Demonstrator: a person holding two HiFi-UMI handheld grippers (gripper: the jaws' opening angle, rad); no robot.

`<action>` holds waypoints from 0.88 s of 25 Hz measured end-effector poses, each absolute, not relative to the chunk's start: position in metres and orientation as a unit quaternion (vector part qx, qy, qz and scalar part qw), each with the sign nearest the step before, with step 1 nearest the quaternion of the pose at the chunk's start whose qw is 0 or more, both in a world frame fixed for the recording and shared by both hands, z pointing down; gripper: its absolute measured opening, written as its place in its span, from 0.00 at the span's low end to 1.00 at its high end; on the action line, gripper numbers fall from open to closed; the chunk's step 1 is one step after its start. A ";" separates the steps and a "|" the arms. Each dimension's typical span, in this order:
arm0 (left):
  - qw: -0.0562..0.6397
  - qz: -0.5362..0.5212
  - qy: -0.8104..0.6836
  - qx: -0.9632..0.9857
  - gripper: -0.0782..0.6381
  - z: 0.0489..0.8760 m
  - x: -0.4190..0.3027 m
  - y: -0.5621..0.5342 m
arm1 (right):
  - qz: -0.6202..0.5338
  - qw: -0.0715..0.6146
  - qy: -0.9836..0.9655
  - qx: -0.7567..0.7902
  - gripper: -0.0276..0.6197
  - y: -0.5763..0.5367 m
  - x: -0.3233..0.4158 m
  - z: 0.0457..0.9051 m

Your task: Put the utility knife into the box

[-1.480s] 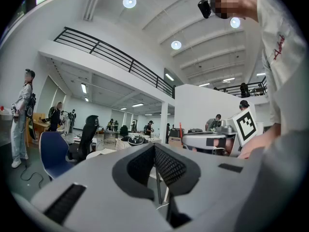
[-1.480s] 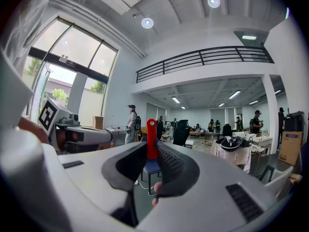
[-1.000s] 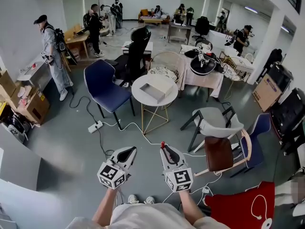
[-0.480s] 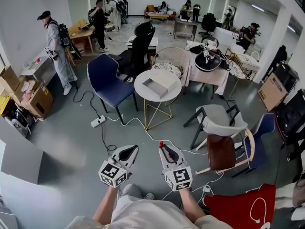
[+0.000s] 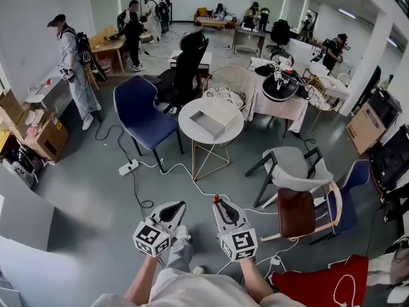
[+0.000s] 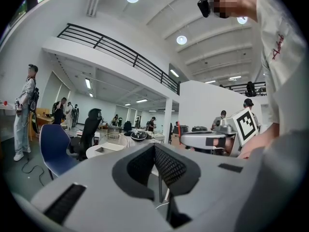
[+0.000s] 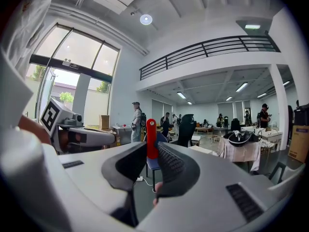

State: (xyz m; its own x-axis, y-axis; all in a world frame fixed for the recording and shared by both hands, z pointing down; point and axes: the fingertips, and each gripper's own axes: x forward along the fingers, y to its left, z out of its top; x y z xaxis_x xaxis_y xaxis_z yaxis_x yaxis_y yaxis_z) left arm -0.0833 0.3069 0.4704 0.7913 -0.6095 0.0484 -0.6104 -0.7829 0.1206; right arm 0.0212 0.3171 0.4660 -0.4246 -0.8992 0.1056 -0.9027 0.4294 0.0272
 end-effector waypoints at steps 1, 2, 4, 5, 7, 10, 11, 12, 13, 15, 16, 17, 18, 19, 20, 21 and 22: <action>0.066 0.004 -0.323 0.944 0.12 0.472 -0.083 0.299 | 0.017 0.052 -0.844 0.533 0.16 0.310 0.021 0.468; 0.068 0.004 -0.323 0.944 0.13 0.474 -0.083 0.290 | 0.017 0.052 -0.844 0.533 0.16 0.302 0.021 0.469; 0.070 0.003 -0.322 0.944 0.12 0.477 -0.082 0.271 | 0.017 0.055 -0.844 0.534 0.16 0.284 0.022 0.471; 0.071 0.002 -0.322 0.944 0.13 0.478 -0.081 0.260 | 0.017 0.057 -0.843 0.534 0.16 0.273 0.022 0.472; 0.072 0.000 -0.321 0.944 0.12 0.478 -0.080 0.238 | 0.015 0.060 -0.842 0.536 0.16 0.251 0.024 0.470; 0.076 -0.002 -0.316 0.946 0.13 0.476 -0.078 0.203 | 0.012 0.061 -0.839 0.541 0.16 0.214 0.026 0.464; 0.077 -0.002 -0.312 0.947 0.13 0.475 -0.077 0.192 | 0.011 0.061 -0.837 0.543 0.16 0.202 0.026 0.462; 0.077 -0.002 -0.309 0.948 0.13 0.474 -0.076 0.180 | 0.012 0.061 -0.836 0.546 0.16 0.190 0.026 0.460; 0.076 -0.002 -0.305 0.949 0.13 0.471 -0.075 0.168 | 0.012 0.060 -0.835 0.547 0.16 0.178 0.025 0.457; 0.073 -0.005 -0.301 0.951 0.12 0.465 -0.076 0.145 | 0.009 0.059 -0.833 0.550 0.16 0.155 0.024 0.452; 0.071 -0.006 -0.300 0.951 0.13 0.462 -0.077 0.133 | 0.007 0.058 -0.832 0.551 0.16 0.143 0.022 0.449; 0.069 -0.007 -0.300 0.952 0.12 0.460 -0.079 0.121 | 0.005 0.058 -0.832 0.552 0.16 0.132 0.020 0.447; 0.068 -0.008 -0.299 0.952 0.13 0.458 -0.081 0.110 | 0.004 0.057 -0.831 0.553 0.16 0.121 0.019 0.445; 0.068 -0.008 -0.299 0.952 0.13 0.456 -0.084 0.099 | 0.004 0.056 -0.831 0.554 0.16 0.110 0.017 0.443; 0.068 -0.008 -0.298 0.952 0.12 0.454 -0.086 0.088 | 0.003 0.056 -0.830 0.555 0.16 0.100 0.015 0.441; 0.068 -0.008 -0.298 0.952 0.12 0.453 -0.087 0.078 | 0.003 0.056 -0.829 0.556 0.16 0.090 0.014 0.439; 0.068 -0.008 -0.297 0.952 0.13 0.453 -0.089 0.069 | 0.002 0.057 -0.829 0.557 0.16 0.080 0.013 0.438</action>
